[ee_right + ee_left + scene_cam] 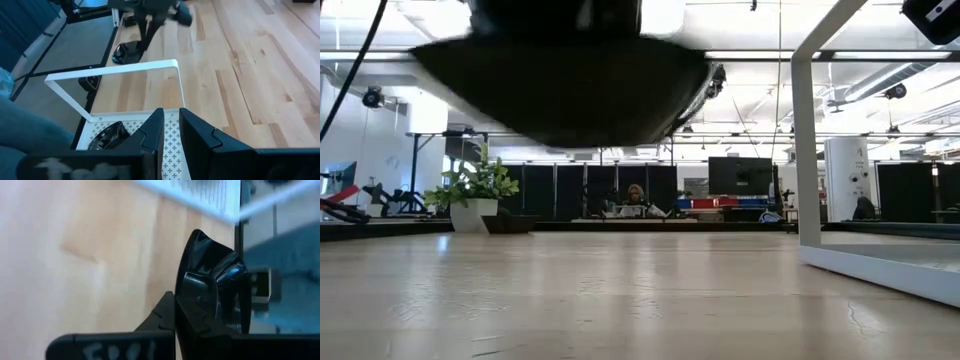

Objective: Pick & Place Mini shaped plates
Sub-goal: Stack the leaf shaped plate on top of the other leaf shaped plate on the shelf

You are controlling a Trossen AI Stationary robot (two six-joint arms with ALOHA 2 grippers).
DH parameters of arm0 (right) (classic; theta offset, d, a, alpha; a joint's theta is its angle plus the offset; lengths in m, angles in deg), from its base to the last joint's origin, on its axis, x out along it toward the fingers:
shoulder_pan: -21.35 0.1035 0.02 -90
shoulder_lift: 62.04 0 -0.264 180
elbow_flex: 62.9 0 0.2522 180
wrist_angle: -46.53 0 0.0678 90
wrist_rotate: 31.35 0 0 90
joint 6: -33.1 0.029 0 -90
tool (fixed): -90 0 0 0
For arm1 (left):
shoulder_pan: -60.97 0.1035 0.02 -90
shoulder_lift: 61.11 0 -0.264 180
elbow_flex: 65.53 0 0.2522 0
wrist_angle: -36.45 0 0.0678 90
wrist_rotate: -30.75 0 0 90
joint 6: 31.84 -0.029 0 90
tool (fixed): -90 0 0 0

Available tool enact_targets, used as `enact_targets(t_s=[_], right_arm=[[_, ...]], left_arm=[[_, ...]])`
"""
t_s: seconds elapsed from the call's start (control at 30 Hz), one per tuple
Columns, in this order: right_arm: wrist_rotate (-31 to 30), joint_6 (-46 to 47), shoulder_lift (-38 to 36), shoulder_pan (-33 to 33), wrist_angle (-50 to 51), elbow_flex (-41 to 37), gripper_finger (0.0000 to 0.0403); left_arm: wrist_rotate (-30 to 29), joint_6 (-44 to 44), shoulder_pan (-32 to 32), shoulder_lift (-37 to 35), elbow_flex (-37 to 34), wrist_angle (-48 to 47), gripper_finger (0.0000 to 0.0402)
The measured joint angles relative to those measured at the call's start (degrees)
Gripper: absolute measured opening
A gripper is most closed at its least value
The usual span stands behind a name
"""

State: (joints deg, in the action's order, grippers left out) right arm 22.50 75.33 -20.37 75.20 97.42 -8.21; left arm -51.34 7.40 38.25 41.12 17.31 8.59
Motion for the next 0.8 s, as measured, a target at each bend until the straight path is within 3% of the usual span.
enact_targets(t_s=[0.27,0.6,0.8], right_arm=[[-4.1,-3.6,0.0,0.0,0.0,0.0,0.0057],[-23.3,-9.5,0.0,0.0,-0.1,0.0,0.0057],[-30.2,-9.5,0.1,-0.8,-0.1,0.0,0.0057]], left_arm=[[-17.5,-0.7,3.9,-7.0,0.0,-2.5,0.0000],[-40.5,-8.2,9.0,-13.4,0.0,-2.9,0.0000],[-51.4,-15.3,12.0,-13.7,0.0,7.5,0.0000]])
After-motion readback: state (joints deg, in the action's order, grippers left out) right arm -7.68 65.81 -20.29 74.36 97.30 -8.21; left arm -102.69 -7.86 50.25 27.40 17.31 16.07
